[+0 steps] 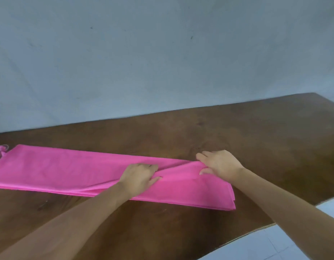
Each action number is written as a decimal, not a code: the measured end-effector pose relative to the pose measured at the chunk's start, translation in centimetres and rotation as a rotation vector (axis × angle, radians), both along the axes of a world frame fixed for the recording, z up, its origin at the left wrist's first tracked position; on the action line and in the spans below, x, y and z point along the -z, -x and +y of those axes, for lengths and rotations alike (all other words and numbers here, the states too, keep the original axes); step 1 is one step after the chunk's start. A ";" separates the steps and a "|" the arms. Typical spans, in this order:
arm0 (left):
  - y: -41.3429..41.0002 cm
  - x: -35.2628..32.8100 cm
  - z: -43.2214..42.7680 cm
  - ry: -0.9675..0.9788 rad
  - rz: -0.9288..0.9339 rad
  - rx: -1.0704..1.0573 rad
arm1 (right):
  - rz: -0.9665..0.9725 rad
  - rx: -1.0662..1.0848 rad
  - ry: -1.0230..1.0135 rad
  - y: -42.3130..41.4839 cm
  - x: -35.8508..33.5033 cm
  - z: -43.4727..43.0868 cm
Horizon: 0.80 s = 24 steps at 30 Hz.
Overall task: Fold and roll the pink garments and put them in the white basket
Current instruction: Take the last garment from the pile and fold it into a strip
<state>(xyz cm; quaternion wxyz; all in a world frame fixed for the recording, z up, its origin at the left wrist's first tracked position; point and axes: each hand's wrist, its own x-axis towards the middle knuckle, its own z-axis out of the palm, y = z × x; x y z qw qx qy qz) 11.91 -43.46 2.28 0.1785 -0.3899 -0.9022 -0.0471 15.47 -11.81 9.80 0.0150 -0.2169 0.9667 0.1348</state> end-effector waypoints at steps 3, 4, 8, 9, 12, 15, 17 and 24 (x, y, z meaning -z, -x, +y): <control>1.4 -2.6 0.6 -0.171 -0.065 -0.138 | 0.250 -0.063 0.021 2.1 -1.5 0.5; 1.6 -3.3 0.8 -0.236 -0.092 -0.207 | 0.304 -0.045 0.034 2.4 -2.1 0.6; 0.1 -2.9 1.2 -0.239 -0.152 -0.156 | 0.441 -0.118 0.074 1.1 -0.9 1.4; -0.8 -1.9 1.1 -0.199 -0.173 -0.082 | 0.414 -0.152 0.074 0.0 0.4 1.9; -3.5 1.3 0.4 -0.119 -0.221 0.075 | 0.238 -0.227 0.013 -4.2 5.1 4.5; -4.4 2.5 0.1 -0.174 -0.248 0.119 | 0.170 -0.257 0.047 -7.7 7.7 6.5; -4.2 2.6 -0.1 -0.193 -0.267 0.136 | 0.201 -0.228 0.112 -8.7 7.9 7.0; -4.3 2.1 -0.1 -0.227 -0.270 0.200 | 0.365 -0.249 0.158 -10.0 7.7 7.1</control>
